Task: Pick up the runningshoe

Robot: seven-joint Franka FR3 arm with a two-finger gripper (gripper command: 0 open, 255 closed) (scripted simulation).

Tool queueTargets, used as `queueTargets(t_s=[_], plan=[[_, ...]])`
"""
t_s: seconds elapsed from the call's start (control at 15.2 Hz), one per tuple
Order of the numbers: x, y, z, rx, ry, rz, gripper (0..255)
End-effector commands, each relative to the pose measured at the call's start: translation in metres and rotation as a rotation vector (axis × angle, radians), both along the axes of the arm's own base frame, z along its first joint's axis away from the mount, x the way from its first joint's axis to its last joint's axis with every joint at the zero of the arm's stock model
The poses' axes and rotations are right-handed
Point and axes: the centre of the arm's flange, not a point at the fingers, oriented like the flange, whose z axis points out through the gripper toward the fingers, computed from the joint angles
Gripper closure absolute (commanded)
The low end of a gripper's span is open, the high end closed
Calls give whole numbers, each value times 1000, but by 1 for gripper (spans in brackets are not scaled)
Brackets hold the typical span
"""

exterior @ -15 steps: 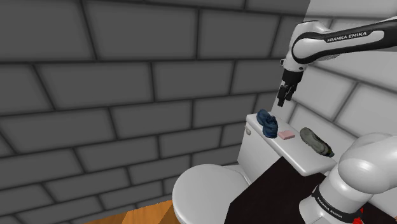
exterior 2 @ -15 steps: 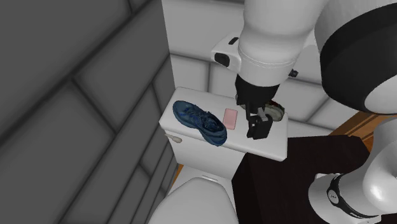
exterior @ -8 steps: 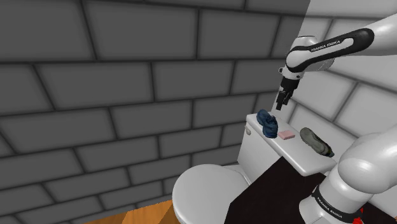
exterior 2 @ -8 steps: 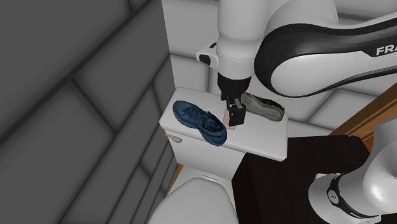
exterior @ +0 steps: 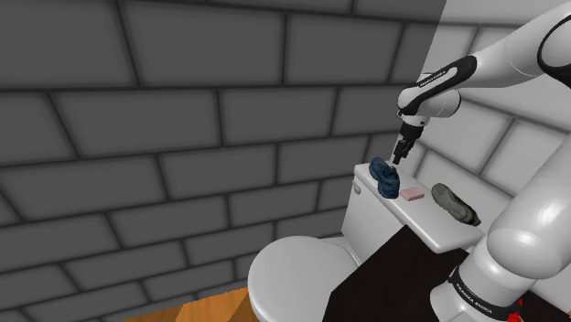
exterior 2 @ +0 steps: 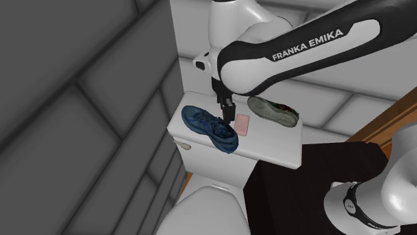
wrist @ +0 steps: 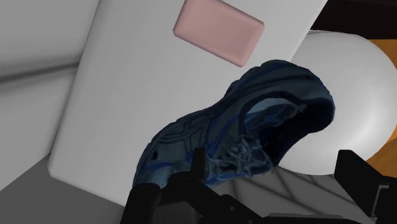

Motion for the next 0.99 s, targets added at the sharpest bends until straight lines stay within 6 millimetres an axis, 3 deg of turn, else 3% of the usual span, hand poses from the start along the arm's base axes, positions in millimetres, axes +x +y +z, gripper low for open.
queueTargets(t_s=[0.0,0.53,0.59,0.92], plan=[[2,-9,-16,4,-4,4,0],[2,-9,-51,4,-4,4,0],[2,-9,-51,4,-4,4,255],[2,-9,-51,4,-4,4,255]])
